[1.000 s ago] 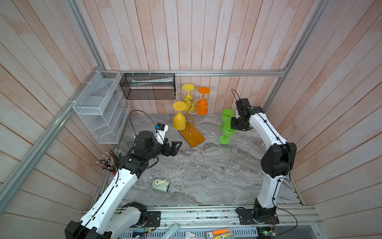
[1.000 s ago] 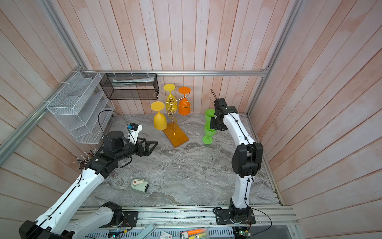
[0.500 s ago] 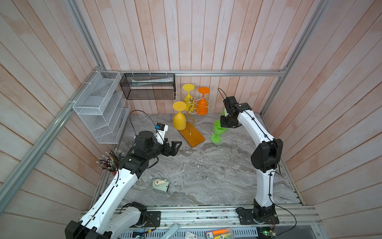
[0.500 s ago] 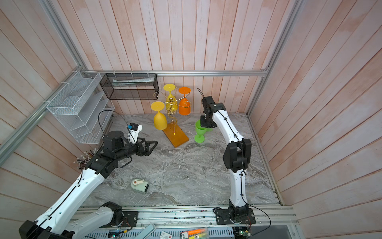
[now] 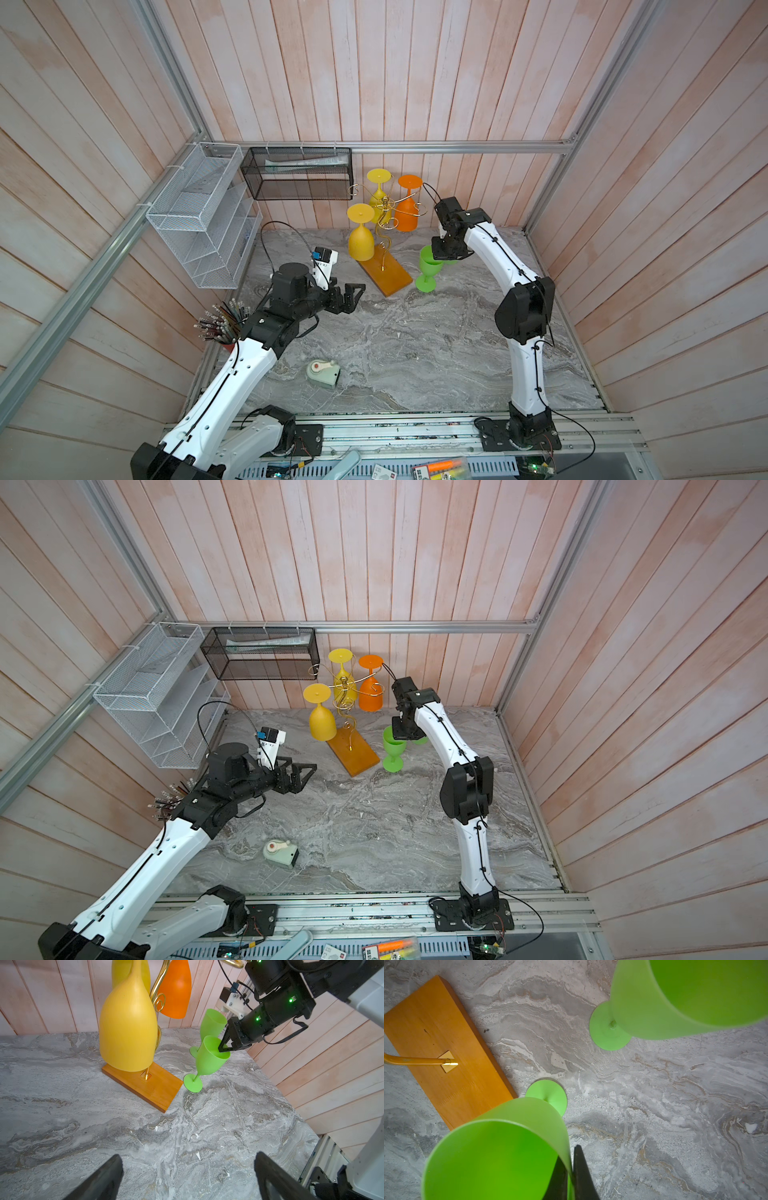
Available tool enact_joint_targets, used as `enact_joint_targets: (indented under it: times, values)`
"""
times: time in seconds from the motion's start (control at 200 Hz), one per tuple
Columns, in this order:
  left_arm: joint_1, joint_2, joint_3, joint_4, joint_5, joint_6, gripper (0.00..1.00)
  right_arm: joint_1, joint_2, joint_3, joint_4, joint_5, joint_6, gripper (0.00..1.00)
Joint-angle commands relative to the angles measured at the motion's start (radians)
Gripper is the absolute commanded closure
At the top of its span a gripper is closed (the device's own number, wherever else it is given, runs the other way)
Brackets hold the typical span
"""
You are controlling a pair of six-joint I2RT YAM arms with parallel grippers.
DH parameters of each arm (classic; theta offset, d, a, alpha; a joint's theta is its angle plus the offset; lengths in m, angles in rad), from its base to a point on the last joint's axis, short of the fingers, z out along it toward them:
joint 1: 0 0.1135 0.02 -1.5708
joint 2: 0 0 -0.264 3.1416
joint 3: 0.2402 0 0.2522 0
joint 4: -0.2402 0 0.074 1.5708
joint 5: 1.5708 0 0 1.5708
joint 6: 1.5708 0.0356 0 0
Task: Take the wine glass off the wine glass rack
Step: Place the wine glass at the top-center of the table.
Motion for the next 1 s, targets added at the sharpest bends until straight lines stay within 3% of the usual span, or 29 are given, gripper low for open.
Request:
enact_joint_targets:
  times: [0.0,0.375,0.635,0.8,0.925,0.995]
  values:
    - [0.006,-0.004,-0.014,0.001,-0.02,0.012,0.0,0.005,0.009,0.034,-0.022,0.01,0.005,0.85]
    - [0.006,-0.03,-0.03,-0.008,-0.068,0.014,0.0,0.005,-0.031,0.069,-0.011,0.024,0.001,0.63]
    - [0.006,-0.014,-0.027,-0.017,-0.11,0.003,0.0,0.008,-0.176,0.012,0.056,0.095,-0.005,0.5]
    - [0.006,-0.001,0.001,-0.039,-0.107,-0.02,0.0,0.026,-0.354,-0.164,0.212,0.151,-0.03,0.44]
    - [0.006,0.023,0.071,-0.077,-0.092,-0.043,0.0,0.034,-0.521,-0.379,0.401,0.181,-0.056,0.34]
    - [0.006,0.037,0.126,-0.107,-0.08,-0.064,0.0,0.044,-0.648,-0.55,0.569,0.181,-0.079,0.23]
